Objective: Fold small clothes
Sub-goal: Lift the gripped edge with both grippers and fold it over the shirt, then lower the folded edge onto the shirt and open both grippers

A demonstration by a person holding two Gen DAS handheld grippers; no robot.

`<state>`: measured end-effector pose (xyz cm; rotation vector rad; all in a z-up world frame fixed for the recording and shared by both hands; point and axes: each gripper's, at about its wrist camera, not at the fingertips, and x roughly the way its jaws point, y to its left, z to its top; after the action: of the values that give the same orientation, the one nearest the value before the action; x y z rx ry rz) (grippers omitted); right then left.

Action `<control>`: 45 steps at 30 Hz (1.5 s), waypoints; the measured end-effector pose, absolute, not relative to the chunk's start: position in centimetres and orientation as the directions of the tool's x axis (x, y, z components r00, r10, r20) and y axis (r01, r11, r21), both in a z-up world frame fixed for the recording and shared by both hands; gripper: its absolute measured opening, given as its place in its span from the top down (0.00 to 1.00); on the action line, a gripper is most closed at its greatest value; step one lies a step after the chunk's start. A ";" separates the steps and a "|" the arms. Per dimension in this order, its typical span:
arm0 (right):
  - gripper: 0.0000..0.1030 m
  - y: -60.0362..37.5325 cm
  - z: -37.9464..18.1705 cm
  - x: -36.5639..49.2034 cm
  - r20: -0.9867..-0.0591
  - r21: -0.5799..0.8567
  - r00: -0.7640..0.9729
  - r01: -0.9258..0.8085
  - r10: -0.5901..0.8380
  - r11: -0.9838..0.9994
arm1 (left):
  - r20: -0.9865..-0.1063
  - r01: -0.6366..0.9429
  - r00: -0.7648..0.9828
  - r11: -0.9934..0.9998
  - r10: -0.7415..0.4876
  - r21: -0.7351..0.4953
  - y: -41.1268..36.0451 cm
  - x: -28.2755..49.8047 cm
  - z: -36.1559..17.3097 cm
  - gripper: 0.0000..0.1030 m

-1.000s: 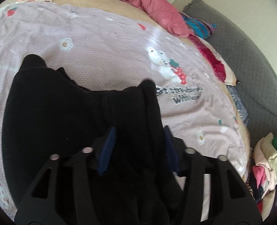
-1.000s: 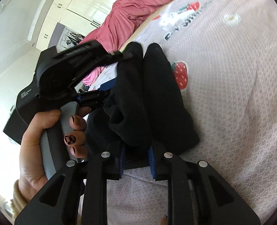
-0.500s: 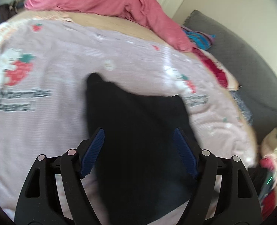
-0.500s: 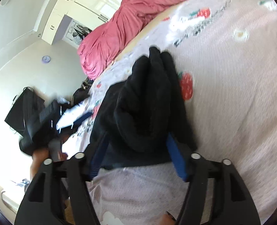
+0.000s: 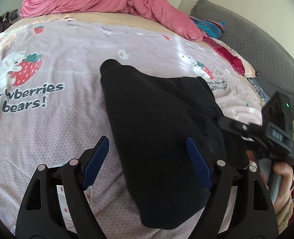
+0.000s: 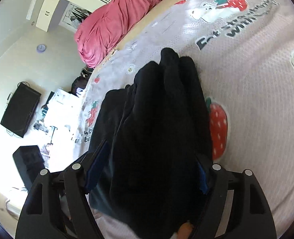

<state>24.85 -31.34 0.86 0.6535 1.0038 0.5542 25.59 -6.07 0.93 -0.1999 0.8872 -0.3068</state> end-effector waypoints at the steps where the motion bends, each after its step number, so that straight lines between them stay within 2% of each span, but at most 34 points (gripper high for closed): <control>1: 0.28 -31.3 1.0 25.3 -0.587 0.713 0.434 -0.121 0.683 0.690 | -0.732 0.184 0.590 0.939 -0.341 -0.289 -6.3 25.6 0.9 0.29; 3: 0.30 -30.9 1.4 25.9 -0.599 0.698 0.434 -0.129 0.673 0.704 | -0.732 0.190 0.591 0.940 -0.339 -0.281 -6.6 25.5 0.8 0.28; 6: 0.42 -30.6 1.3 26.5 -0.620 0.667 0.441 -0.140 0.649 0.732 | -0.730 0.194 0.594 0.942 -0.336 -0.275 -7.0 25.5 0.8 0.27; 8: 0.55 -30.6 1.1 26.9 -0.615 0.664 0.453 -0.144 0.646 0.734 | -0.731 0.193 0.595 0.942 -0.334 -0.274 -7.1 25.6 0.8 0.25; 11: 0.69 -30.4 1.3 27.0 -0.597 0.669 0.467 -0.160 0.652 0.726 | -0.732 0.189 0.592 0.941 -0.337 -0.281 -7.0 25.7 0.6 0.25; 17: 0.82 -29.3 2.7 26.0 -0.614 0.575 0.518 -0.223 0.595 0.787 | -0.730 0.180 0.595 0.941 -0.337 -0.288 -6.8 25.6 0.6 0.23; 22: 0.83 -29.6 5.1 25.1 -0.558 0.548 0.574 -0.287 0.599 0.785 | -0.719 0.193 0.589 0.928 -0.370 -0.320 -6.6 25.4 0.9 0.22; 29: 0.81 -31.4 1.2 26.6 -0.619 0.599 0.519 -0.174 0.589 0.782 | -0.758 0.187 0.525 0.921 -0.387 -0.341 -7.3 25.2 -0.8 0.20; 39: 0.61 -32.6 1.5 23.6 -0.595 0.627 0.516 -0.182 0.616 0.757 | -0.766 0.200 0.526 0.929 -0.370 -0.312 -7.7 24.0 -0.5 0.20; 45: 0.50 -31.9 3.3 21.2 -0.613 0.539 0.580 -0.188 0.536 0.821 | -0.757 0.213 0.540 0.930 -0.368 -0.300 -8.0 22.8 0.2 0.20</control>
<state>21.16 -31.91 3.32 0.4477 0.8539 0.4400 22.77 -8.01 0.24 -0.1795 0.9395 -0.3473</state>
